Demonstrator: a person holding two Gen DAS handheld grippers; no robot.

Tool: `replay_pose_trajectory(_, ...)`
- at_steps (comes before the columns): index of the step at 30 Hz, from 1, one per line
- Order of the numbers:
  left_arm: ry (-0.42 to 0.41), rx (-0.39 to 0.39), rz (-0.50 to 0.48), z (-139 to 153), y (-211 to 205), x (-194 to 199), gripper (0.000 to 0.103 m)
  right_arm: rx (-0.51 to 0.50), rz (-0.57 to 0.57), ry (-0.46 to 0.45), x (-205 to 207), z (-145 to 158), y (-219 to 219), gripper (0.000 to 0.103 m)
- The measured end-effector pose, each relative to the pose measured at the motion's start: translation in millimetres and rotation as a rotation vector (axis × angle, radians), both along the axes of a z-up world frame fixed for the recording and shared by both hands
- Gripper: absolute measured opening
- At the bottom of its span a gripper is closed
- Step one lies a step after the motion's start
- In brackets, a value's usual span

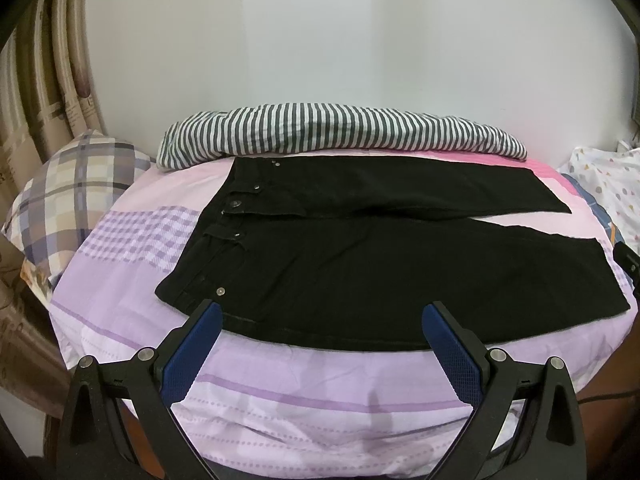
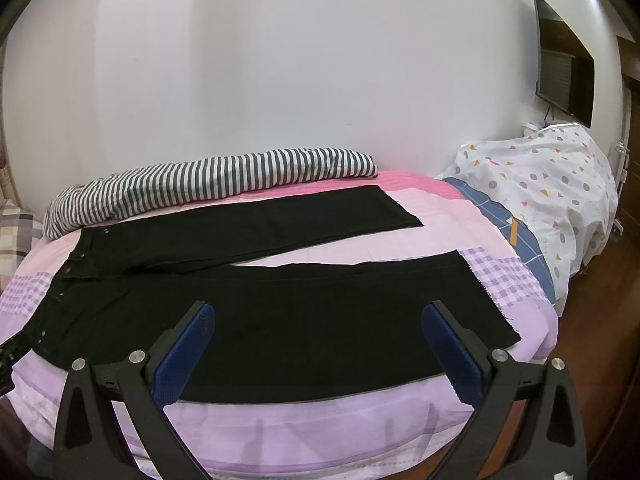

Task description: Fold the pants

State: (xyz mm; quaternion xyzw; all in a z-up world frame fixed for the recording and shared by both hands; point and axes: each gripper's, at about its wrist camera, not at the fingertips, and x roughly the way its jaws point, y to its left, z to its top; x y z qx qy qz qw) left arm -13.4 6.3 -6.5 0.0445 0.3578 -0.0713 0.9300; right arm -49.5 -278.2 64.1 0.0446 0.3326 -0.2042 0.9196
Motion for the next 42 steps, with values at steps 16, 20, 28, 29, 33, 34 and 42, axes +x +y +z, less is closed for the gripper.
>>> replay_pose_trajectory(16,0.060,-0.010,-0.002,-11,2,11,0.100,0.008,-0.001,0.022,3,-6,0,0.103)
replay_pose_trajectory(20,0.085,-0.025,-0.004,-15,4,18,0.100,0.017,0.001,0.031,4,-9,-1,0.103)
replay_pose_trajectory(28,0.167,-0.082,-0.010,-24,21,51,0.100,0.168,0.058,0.058,12,-19,-8,0.103)
replay_pose_trajectory(29,0.179,-0.088,-0.013,-24,24,57,0.100,0.180,0.059,0.067,15,-21,-8,0.103)
replay_pose_trajectory(33,0.214,-0.123,-0.018,-22,46,91,0.089,0.193,0.062,0.093,37,-22,-10,0.103)
replay_pose_trajectory(34,0.221,-0.133,-0.014,-19,56,105,0.083,0.191,0.068,0.097,45,-21,-10,0.103)
replay_pose_trajectory(42,0.305,-0.390,0.022,-1,129,228,0.062,0.202,0.089,0.147,112,-29,-3,0.103)
